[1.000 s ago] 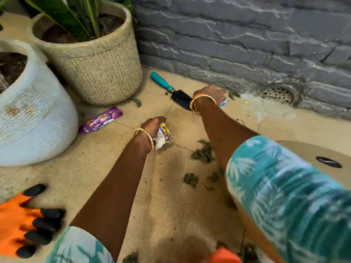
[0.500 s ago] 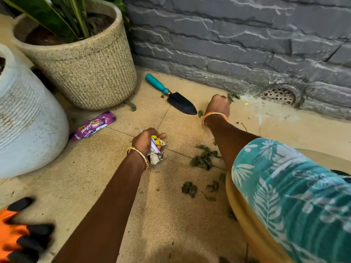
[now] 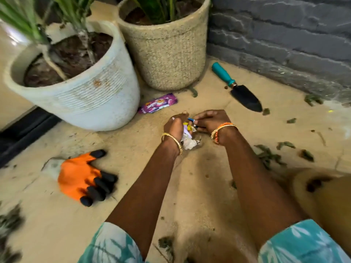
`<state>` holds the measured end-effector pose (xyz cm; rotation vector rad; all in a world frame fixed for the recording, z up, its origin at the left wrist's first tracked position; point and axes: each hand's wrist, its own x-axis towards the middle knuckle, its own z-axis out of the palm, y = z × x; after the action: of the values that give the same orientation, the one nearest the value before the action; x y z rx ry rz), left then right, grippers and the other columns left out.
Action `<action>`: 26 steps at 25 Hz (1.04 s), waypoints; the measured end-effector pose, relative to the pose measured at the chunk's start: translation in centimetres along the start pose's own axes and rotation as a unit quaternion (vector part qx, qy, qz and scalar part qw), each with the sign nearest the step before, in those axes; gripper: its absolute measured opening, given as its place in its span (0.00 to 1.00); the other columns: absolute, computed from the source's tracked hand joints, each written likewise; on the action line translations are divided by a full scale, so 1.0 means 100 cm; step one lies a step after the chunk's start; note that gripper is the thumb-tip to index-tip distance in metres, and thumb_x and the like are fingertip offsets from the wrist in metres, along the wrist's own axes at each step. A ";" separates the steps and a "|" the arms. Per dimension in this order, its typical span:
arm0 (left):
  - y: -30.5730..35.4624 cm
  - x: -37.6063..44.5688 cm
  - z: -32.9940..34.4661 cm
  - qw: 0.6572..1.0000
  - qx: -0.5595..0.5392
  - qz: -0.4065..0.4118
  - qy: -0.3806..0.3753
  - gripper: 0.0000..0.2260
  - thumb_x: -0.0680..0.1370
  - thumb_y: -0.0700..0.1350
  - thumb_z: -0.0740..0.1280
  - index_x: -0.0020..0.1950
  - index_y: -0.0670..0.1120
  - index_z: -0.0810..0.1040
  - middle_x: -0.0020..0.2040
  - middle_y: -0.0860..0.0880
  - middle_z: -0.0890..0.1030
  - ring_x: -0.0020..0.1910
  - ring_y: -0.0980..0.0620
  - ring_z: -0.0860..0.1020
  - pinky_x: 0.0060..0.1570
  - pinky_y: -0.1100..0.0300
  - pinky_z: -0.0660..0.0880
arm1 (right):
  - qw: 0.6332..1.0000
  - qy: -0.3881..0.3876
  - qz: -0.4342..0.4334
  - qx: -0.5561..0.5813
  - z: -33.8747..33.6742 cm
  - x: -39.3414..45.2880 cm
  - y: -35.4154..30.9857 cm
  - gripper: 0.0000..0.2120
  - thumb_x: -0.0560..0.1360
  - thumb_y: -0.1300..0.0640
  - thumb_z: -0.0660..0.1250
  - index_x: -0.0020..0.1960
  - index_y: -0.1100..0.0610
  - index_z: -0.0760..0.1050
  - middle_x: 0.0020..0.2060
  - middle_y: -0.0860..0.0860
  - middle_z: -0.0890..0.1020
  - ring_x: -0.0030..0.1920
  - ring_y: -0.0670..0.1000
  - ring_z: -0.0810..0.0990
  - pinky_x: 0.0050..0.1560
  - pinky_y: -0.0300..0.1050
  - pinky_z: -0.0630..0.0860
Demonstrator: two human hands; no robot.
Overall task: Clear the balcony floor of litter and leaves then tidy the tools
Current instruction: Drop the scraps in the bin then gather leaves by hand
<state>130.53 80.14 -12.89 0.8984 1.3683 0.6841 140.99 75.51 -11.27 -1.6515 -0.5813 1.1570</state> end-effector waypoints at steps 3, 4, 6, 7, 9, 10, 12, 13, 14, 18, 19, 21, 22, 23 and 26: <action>0.014 -0.015 -0.021 0.999 0.015 0.014 0.048 0.16 0.69 0.47 0.69 0.49 0.36 0.82 0.41 0.37 0.81 0.42 0.42 0.81 0.45 0.56 0.79 | 0.998 -0.063 -0.006 -0.005 0.025 -0.004 -0.008 0.10 0.68 0.73 0.71 0.34 0.61 0.76 0.31 0.55 0.79 0.31 0.49 0.78 0.37 0.39 0.80; 0.014 -0.014 -0.029 0.998 0.016 0.016 0.060 0.13 0.72 0.44 0.68 0.49 0.36 0.82 0.39 0.39 0.80 0.39 0.44 0.80 0.39 0.62 0.77 | 0.997 -0.072 -0.001 -0.002 0.033 -0.002 -0.009 0.10 0.67 0.73 0.71 0.34 0.61 0.76 0.32 0.56 0.79 0.31 0.49 0.78 0.37 0.40 0.80; 0.014 -0.011 -0.043 0.997 0.028 0.001 0.067 0.09 0.75 0.42 0.67 0.47 0.36 0.81 0.31 0.42 0.78 0.31 0.48 0.77 0.29 0.69 0.72 | 0.997 -0.079 0.008 0.010 0.048 -0.003 -0.010 0.10 0.68 0.74 0.70 0.35 0.62 0.74 0.32 0.56 0.79 0.31 0.49 0.79 0.36 0.41 0.80; 0.015 -0.012 -0.051 0.996 0.054 -0.015 0.063 0.10 0.76 0.42 0.66 0.46 0.36 0.80 0.26 0.44 0.77 0.27 0.51 0.77 0.24 0.70 0.69 | 0.996 -0.087 0.005 0.022 0.053 -0.005 -0.010 0.11 0.68 0.75 0.69 0.35 0.62 0.73 0.32 0.57 0.78 0.29 0.49 0.79 0.35 0.41 0.81; 0.018 -0.015 -0.065 0.995 0.081 -0.030 0.046 0.12 0.76 0.43 0.64 0.46 0.34 0.78 0.19 0.46 0.74 0.18 0.57 0.73 0.18 0.70 0.66 | 0.992 -0.107 0.009 0.059 0.065 -0.005 -0.010 0.11 0.69 0.76 0.67 0.35 0.63 0.72 0.32 0.57 0.78 0.29 0.50 0.80 0.35 0.42 0.81; 0.019 -0.016 -0.070 0.995 0.081 -0.033 0.045 0.12 0.77 0.43 0.64 0.48 0.33 0.78 0.18 0.46 0.73 0.17 0.58 0.72 0.18 0.70 0.66 | 0.992 -0.109 0.011 0.065 0.072 -0.006 -0.011 0.10 0.69 0.76 0.68 0.36 0.63 0.73 0.33 0.57 0.79 0.32 0.53 0.80 0.37 0.44 0.82; 0.021 -0.015 -0.083 0.995 0.072 -0.032 0.067 0.13 0.76 0.44 0.64 0.49 0.33 0.78 0.17 0.47 0.73 0.16 0.58 0.72 0.18 0.70 0.66 | 0.994 -0.055 -0.066 -0.067 0.084 0.000 -0.010 0.06 0.69 0.72 0.68 0.38 0.62 0.77 0.39 0.58 0.81 0.41 0.57 0.81 0.48 0.49 0.81; 0.021 -0.014 -0.091 0.994 0.055 -0.034 0.083 0.12 0.76 0.43 0.65 0.48 0.33 0.79 0.16 0.47 0.73 0.16 0.57 0.72 0.17 0.70 0.65 | 0.964 -0.022 -0.149 -0.219 0.090 0.005 -0.010 0.05 0.70 0.68 0.68 0.42 0.60 0.80 0.45 0.58 0.82 0.48 0.58 0.80 0.53 0.48 0.78; 0.021 -0.014 -0.098 0.994 0.032 -0.037 0.098 0.11 0.75 0.43 0.65 0.47 0.34 0.79 0.16 0.46 0.72 0.16 0.55 0.72 0.17 0.70 0.64 | 0.901 -0.013 -0.226 -0.371 0.095 0.008 -0.011 0.09 0.71 0.65 0.67 0.48 0.57 0.81 0.55 0.58 0.79 0.57 0.58 0.77 0.58 0.48 0.75; 0.020 -0.013 -0.123 0.993 0.021 -0.033 0.110 0.11 0.75 0.40 0.61 0.34 0.36 0.74 0.15 0.46 0.72 0.16 0.53 0.70 0.26 0.66 0.68 | 0.742 -0.097 -0.269 -0.606 0.112 0.030 -0.020 0.23 0.74 0.58 0.64 0.69 0.46 0.69 0.75 0.56 0.54 0.74 0.59 0.51 0.71 0.57 0.56; 0.020 -0.014 -0.130 0.992 0.022 -0.036 0.118 0.13 0.75 0.41 0.61 0.32 0.37 0.73 0.15 0.46 0.72 0.17 0.53 0.69 0.27 0.65 0.68 | 0.728 -0.112 -0.248 -0.629 0.113 0.035 -0.022 0.25 0.75 0.58 0.63 0.70 0.44 0.66 0.75 0.56 0.53 0.75 0.59 0.50 0.72 0.58 0.54; 0.020 -0.010 -0.141 0.990 0.001 -0.046 0.135 0.14 0.75 0.42 0.61 0.31 0.38 0.72 0.15 0.45 0.71 0.16 0.53 0.68 0.26 0.65 0.67 | 0.710 -0.121 -0.217 -0.659 0.115 0.041 -0.023 0.27 0.75 0.60 0.61 0.72 0.43 0.63 0.74 0.56 0.57 0.74 0.59 0.55 0.69 0.60 0.57; 0.021 -0.007 -0.145 0.989 -0.011 -0.047 0.139 0.14 0.75 0.42 0.61 0.31 0.38 0.72 0.15 0.44 0.71 0.16 0.52 0.69 0.26 0.64 0.67 | 0.701 -0.100 -0.225 -0.669 0.116 0.042 -0.022 0.26 0.75 0.61 0.60 0.71 0.45 0.64 0.72 0.56 0.62 0.72 0.60 0.60 0.67 0.59 0.60; 0.020 -0.006 -0.147 0.989 -0.015 -0.048 0.140 0.14 0.75 0.42 0.61 0.31 0.37 0.72 0.15 0.44 0.71 0.17 0.51 0.69 0.26 0.65 0.67 | 0.692 -0.071 -0.248 -0.674 0.117 0.043 -0.022 0.23 0.75 0.62 0.59 0.70 0.49 0.67 0.69 0.57 0.68 0.69 0.59 0.66 0.65 0.57 0.63; 0.012 0.000 -0.144 0.992 -0.012 -0.045 0.122 0.14 0.72 0.43 0.63 0.28 0.38 0.73 0.16 0.44 0.72 0.24 0.48 0.71 0.38 0.63 0.71 | 0.691 0.002 -0.309 -0.654 0.113 0.040 -0.018 0.16 0.75 0.66 0.57 0.60 0.59 0.75 0.57 0.59 0.79 0.59 0.60 0.76 0.60 0.52 0.68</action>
<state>116.37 82.77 -11.57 0.7471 1.6029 0.7583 132.87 84.52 -11.76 -2.2089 -2.1007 0.0540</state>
